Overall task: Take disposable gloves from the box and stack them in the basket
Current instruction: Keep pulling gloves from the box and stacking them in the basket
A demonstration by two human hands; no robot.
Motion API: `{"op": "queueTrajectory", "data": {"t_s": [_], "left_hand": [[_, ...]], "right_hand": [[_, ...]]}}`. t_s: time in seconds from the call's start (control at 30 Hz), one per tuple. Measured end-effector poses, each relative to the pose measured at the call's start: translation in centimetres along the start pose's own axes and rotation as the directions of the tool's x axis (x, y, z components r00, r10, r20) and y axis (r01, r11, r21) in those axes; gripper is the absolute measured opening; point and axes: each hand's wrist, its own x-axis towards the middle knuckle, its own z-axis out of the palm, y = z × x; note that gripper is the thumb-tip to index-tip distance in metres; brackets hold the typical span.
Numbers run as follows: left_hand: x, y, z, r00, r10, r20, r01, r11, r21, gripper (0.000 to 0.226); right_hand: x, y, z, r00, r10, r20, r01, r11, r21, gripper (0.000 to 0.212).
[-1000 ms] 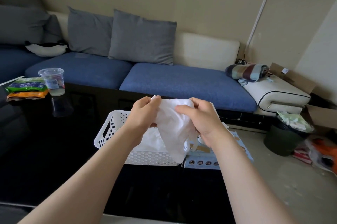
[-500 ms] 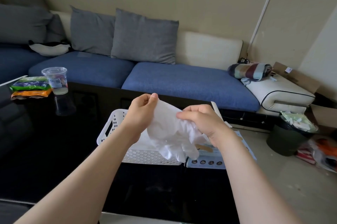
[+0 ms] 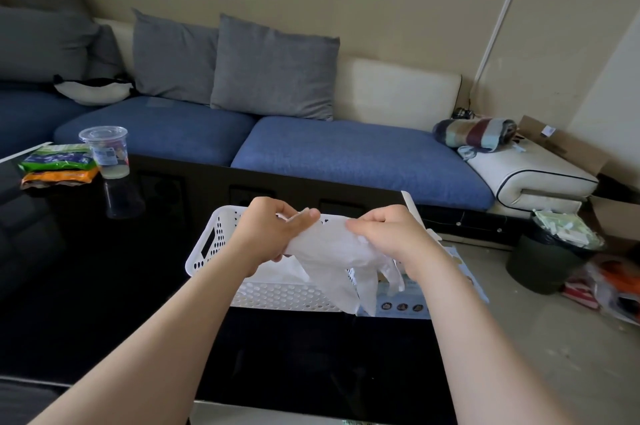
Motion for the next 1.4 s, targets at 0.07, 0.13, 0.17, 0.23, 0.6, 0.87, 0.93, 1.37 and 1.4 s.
{"op": "queueTrajectory", "data": {"t_s": [0.07, 0.13, 0.17, 0.23, 0.6, 0.87, 0.93, 1.37, 1.4], "left_hand": [[0.2, -0.6, 0.0, 1.0, -0.014, 0.01, 0.014, 1.0, 0.001, 0.042], [0.7, -1.2, -0.1, 1.0, -0.029, -0.009, 0.029, 0.999, 0.024, 0.036], [1.0, -1.5, -0.2, 0.999, -0.03, -0.025, 0.031, 0.998, 0.05, 0.032], [1.4, -2.1, -0.4, 0.998, -0.011, -0.054, 0.019, 0.989, 0.147, 0.028], [3.0, -6.1, -2.9, 0.99, 0.09, -0.111, 0.006, 0.749, 0.663, 0.029], [3.7, -8.0, -3.5, 0.993, 0.103, 0.061, -0.114, 0.661, 0.742, 0.05], [3.6, -7.6, -3.5, 0.995, 0.051, 0.089, -0.101, 0.633, 0.767, 0.052], [2.8, -5.4, -2.2, 0.985, -0.165, 0.056, 0.004, 0.341, 0.94, 0.022], [2.8, -5.3, -2.1, 0.989, -0.129, 0.066, -0.025, 0.297, 0.954, 0.022]], "right_hand": [[0.4, 0.6, 0.6, 0.988, -0.12, -0.102, 0.107, 0.986, -0.125, 0.013], [0.9, 0.9, 1.4, 0.957, -0.214, -0.194, 0.164, 0.955, -0.246, 0.01], [1.2, 0.8, 2.0, 0.943, -0.248, -0.221, 0.175, 0.936, -0.305, 0.009], [1.5, 0.7, 3.1, 0.924, -0.308, -0.225, 0.194, 0.887, -0.418, 0.01], [3.6, -0.2, 7.9, 0.894, -0.449, 0.011, 0.359, 0.7, -0.618, 0.018], [5.3, 0.0, 10.2, 0.869, -0.481, 0.12, 0.428, 0.605, -0.671, 0.02], [5.6, 0.2, 10.7, 0.873, -0.463, 0.153, 0.436, 0.6, -0.671, 0.021], [6.7, 0.5, 10.9, 0.847, -0.478, 0.232, 0.458, 0.437, -0.774, 0.027], [6.7, 0.6, 10.8, 0.869, -0.433, 0.24, 0.444, 0.469, -0.764, 0.03]]}}
